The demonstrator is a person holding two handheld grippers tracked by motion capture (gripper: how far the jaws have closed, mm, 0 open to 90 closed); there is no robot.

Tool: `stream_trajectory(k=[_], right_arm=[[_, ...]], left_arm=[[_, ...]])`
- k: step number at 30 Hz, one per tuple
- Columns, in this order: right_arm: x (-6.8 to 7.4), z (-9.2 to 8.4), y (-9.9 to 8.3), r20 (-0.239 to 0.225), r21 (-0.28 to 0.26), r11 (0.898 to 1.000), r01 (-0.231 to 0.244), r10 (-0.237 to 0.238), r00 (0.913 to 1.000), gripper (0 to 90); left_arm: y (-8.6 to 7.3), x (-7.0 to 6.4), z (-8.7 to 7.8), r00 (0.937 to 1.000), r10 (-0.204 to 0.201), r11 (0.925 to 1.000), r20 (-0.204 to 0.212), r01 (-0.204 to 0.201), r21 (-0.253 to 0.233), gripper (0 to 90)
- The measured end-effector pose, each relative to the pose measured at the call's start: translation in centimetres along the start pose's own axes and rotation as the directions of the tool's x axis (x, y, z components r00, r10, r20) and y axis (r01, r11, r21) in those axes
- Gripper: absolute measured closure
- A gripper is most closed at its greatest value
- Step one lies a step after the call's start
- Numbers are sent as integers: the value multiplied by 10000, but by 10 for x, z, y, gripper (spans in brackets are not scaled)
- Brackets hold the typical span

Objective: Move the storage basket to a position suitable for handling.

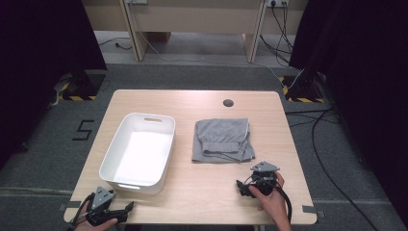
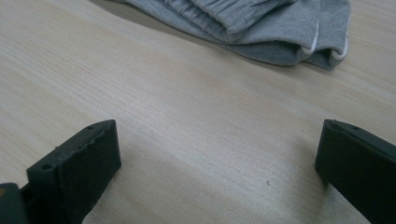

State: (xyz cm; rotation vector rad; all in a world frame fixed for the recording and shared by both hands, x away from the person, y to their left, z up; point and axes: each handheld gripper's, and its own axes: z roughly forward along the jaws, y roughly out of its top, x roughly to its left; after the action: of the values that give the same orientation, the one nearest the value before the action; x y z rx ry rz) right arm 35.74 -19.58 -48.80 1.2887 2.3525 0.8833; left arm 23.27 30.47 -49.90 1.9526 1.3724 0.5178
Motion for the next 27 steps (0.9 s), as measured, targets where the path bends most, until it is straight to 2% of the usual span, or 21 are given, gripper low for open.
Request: stream_trajectory(k=[2,3,4,5,6,7,9,10,11,12,13,15,21,25,27], right_arm=[[0,0,0,-2,-5,10000,-8,8,10000,12],[-2,0,1,43,-131,9999,13,-12,10000,82],[-2,0,1,43,-131,9999,13,-12,10000,82],[-3,-3,3,-24,-325,9993,-172,171,9999,222],[-4,-3,4,-16,-410,9989,-246,245,9997,202],[-5,-4,6,-17,-535,9978,-392,392,9992,129],[-5,-4,7,20,-594,9966,-567,570,9984,136],[-5,-5,11,29,-649,9959,-627,630,9980,194],[-5,-5,17,-86,-774,9957,-503,498,9987,142],[-5,-5,17,-86,-774,9957,-503,498,9987,142],[-2,-4,23,-25,-825,9958,-400,399,9992,180],[1,-2,31,3,-949,9952,-247,248,9997,149],[6,4,51,-42,-1112,9937,137,-143,9999,158],[6,8,59,-124,-1246,9922,66,-82,9999,159],[5,12,69,-165,-1315,9913,-46,25,9999,162]], left_arm=[[0,0,0,10000,-5,10000,1,5,-3,93],[0,0,0,10000,-8,10000,-2,8,-6,93],[0,0,0,10000,-11,10000,-3,11,-18,93],[0,0,0,10000,-11,10000,-4,11,-32,93],[0,0,0,10000,-12,10000,-6,12,-23,93],[0,0,0,10000,-12,10000,-6,12,-18,93],[0,0,0,10000,-14,10000,-9,14,-23,93],[0,0,1,10000,-16,10000,-9,16,-34,93],[0,0,1,10000,-12,10000,-3,12,-44,93],[0,0,1,10000,-12,10000,-3,12,-44,93],[0,0,1,10000,-16,10000,-1,16,-42,93],[0,0,1,10000,-11,10000,10,11,-47,93],[0,1,1,10000,-5,10000,12,6,-53,93],[0,0,1,10000,-6,10000,12,6,-62,93],[0,1,1,10000,-5,10000,14,5,-60,93]])
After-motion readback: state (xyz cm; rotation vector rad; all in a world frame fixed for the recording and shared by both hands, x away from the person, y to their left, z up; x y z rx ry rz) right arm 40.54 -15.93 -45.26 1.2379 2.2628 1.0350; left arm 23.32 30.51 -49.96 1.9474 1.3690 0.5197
